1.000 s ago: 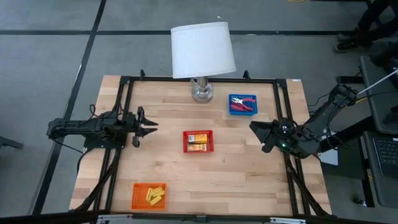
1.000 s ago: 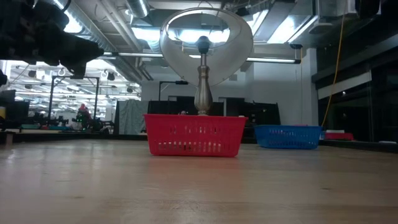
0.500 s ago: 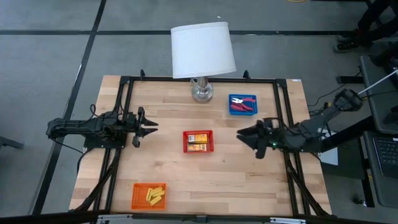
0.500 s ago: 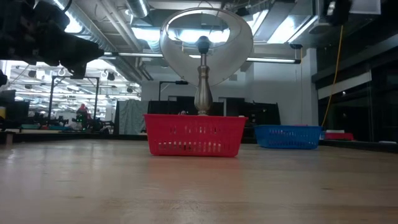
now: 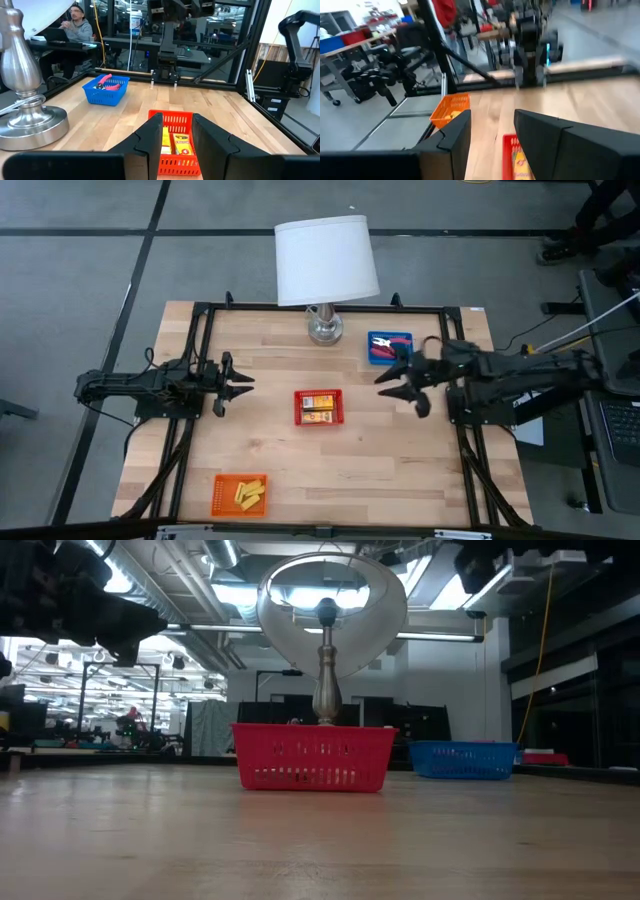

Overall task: Pick & Place School Supplies
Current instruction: Return to Home Position

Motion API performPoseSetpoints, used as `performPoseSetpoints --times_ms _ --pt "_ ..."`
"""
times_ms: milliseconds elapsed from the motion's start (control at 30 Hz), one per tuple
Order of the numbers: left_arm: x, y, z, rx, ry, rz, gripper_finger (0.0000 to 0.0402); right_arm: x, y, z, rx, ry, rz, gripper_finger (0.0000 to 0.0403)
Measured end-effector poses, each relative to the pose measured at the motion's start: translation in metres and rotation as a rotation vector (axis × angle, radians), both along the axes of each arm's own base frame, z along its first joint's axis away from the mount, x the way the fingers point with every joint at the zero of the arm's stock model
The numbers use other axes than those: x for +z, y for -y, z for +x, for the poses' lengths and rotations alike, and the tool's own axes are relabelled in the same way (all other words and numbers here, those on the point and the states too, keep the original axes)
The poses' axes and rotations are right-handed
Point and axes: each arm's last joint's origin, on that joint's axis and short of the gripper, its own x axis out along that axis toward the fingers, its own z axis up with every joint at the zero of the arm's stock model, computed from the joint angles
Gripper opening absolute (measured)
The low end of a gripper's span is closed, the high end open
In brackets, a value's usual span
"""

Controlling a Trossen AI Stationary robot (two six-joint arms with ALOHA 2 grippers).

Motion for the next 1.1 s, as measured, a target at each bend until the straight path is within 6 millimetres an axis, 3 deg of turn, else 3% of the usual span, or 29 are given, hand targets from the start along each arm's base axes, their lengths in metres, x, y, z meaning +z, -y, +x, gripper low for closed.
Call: performPoseSetpoints --times_ms 100,267,367,500,733,1100 --pt "0.0 0.0 0.0 0.0 0.0 0.0 0.01 -0.008 0.007 -0.022 -0.012 0.073 -0.043 0.0155" --pt "0.0 0.0 0.0 0.0 0.0 0.0 0.01 -0.055 0.01 -0.061 -0.079 0.157 0.016 0.0155" --pt "0.0 0.0 0.0 0.0 0.0 0.0 0.01 -0.085 0.01 -0.075 -0.08 0.161 0.094 0.0155" --pt "0.0 0.0 0.0 0.0 0.0 0.0 0.01 -0.109 0.009 -0.086 -0.057 0.192 0.151 0.0155" --pt "0.0 0.0 0.0 0.0 0.0 0.0 0.01 -0.116 0.008 -0.097 -0.06 0.211 0.086 0.0155" --pt "0.0 0.0 0.0 -0.001 0.0 0.0 0.01 -0.121 0.011 -0.096 -0.182 0.193 -0.109 0.0155"
